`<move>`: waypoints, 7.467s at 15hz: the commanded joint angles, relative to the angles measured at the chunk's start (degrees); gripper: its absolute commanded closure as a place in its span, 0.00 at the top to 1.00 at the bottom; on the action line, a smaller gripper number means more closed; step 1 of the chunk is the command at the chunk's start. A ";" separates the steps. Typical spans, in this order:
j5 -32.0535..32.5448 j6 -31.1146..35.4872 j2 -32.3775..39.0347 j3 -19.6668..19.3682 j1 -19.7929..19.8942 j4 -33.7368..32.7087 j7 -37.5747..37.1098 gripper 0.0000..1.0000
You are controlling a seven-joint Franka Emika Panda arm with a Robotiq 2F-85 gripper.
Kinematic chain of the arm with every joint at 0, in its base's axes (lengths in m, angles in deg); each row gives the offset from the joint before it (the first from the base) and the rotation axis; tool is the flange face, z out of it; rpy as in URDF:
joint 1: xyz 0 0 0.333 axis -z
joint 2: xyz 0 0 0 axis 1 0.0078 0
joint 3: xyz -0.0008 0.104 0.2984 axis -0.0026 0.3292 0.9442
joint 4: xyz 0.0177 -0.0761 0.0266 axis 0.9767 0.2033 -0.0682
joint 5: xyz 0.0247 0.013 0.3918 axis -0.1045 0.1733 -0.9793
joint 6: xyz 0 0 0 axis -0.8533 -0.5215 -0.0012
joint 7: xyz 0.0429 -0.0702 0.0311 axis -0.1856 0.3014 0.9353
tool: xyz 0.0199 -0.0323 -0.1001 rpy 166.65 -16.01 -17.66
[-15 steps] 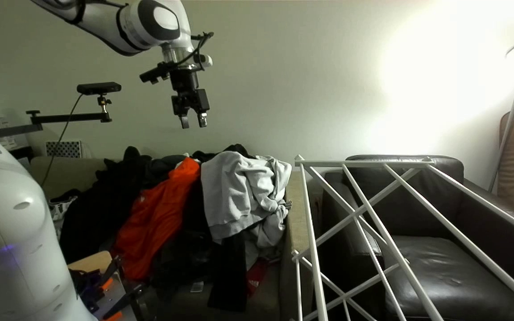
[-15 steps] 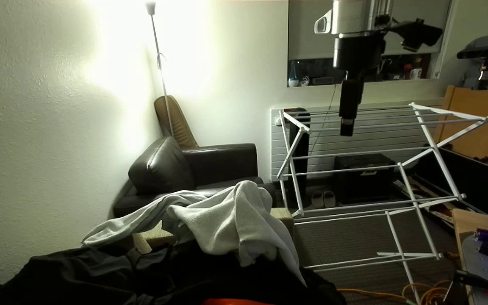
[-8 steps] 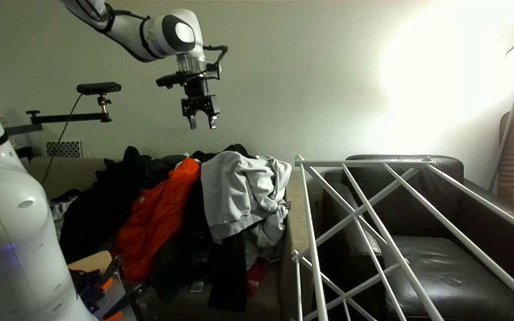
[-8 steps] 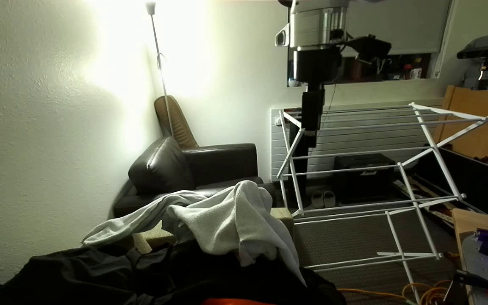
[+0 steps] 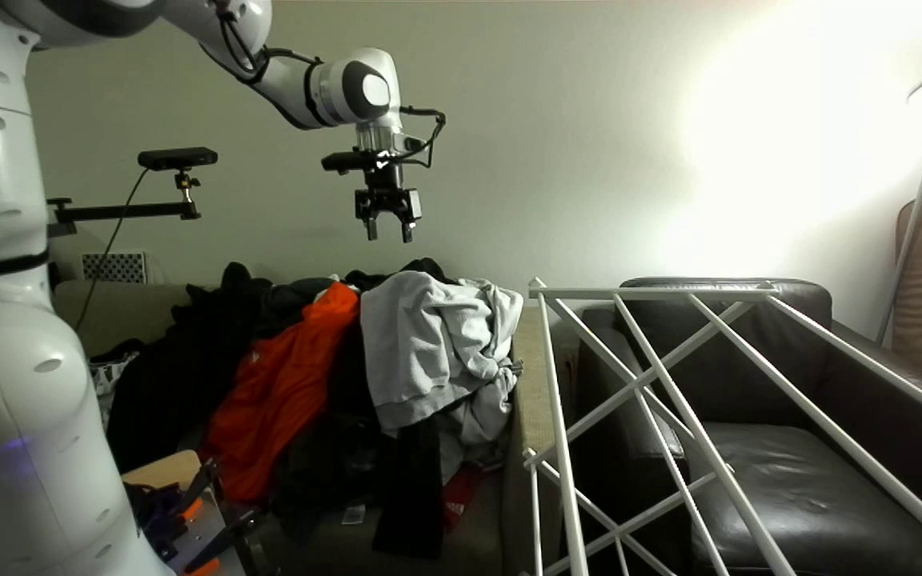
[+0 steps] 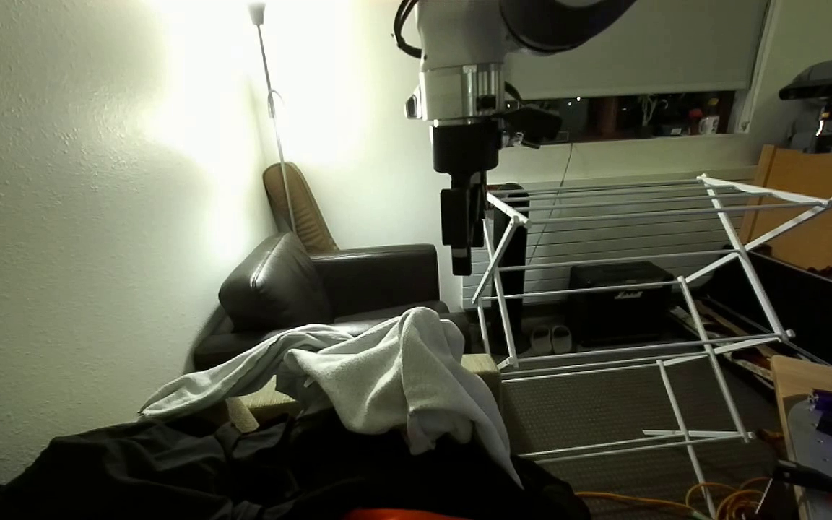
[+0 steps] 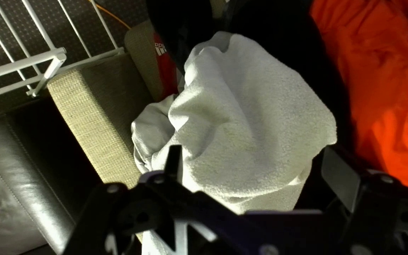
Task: Put the white jersey on the cloth hanger
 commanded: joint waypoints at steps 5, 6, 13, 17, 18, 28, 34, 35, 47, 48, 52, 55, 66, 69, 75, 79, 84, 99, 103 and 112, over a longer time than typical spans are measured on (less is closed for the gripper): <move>0.94 0.55 10.26 -0.87 -2.91 -9.85 3.52 1.00; 1.19 0.62 11.24 -1.00 -3.20 -10.71 4.03 1.00; 4.82 1.63 16.01 -2.38 -4.13 -14.07 10.51 1.00; 6.23 2.89 18.00 -2.93 -3.63 -15.02 15.62 1.00; 6.29 3.49 18.33 -3.03 -3.52 -15.02 16.77 1.00; 2.21 5.42 20.26 -1.31 -2.64 -13.16 23.78 1.00; 1.55 5.37 20.58 -1.06 -2.30 -12.40 25.46 1.00; 1.47 5.35 20.58 -1.09 -2.19 -12.28 25.65 1.00; 1.29 5.41 20.95 -0.75 -2.02 -11.67 27.33 0.34; 1.30 5.39 20.97 -0.71 -2.06 -11.67 27.30 0.28; 1.49 5.17 20.73 -0.72 -2.24 -11.22 26.72 0.06; 1.56 5.08 19.90 -0.80 -2.25 -9.98 26.25 0.04; 1.09 1.67 8.87 -1.47 -0.07 -4.34 26.57 0.06; 0.67 0.92 5.19 -1.84 0.98 -2.38 26.64 0.06; -0.30 -1.19 0.03 -3.15 2.14 -0.36 25.91 0.06; -0.98 -3.25 -2.08 -4.32 2.68 -0.73 25.14 0.06; -0.90 -5.34 -4.39 -5.80 3.22 -2.00 24.64 0.06; -0.14 -9.75 -5.21 -9.47 5.46 -10.13 22.42 0.06; 0.53 -9.65 -4.40 -10.55 6.44 -11.86 20.17 0.06; 0.07 -13.37 -0.83 -12.53 8.16 -19.79 15.95 0.06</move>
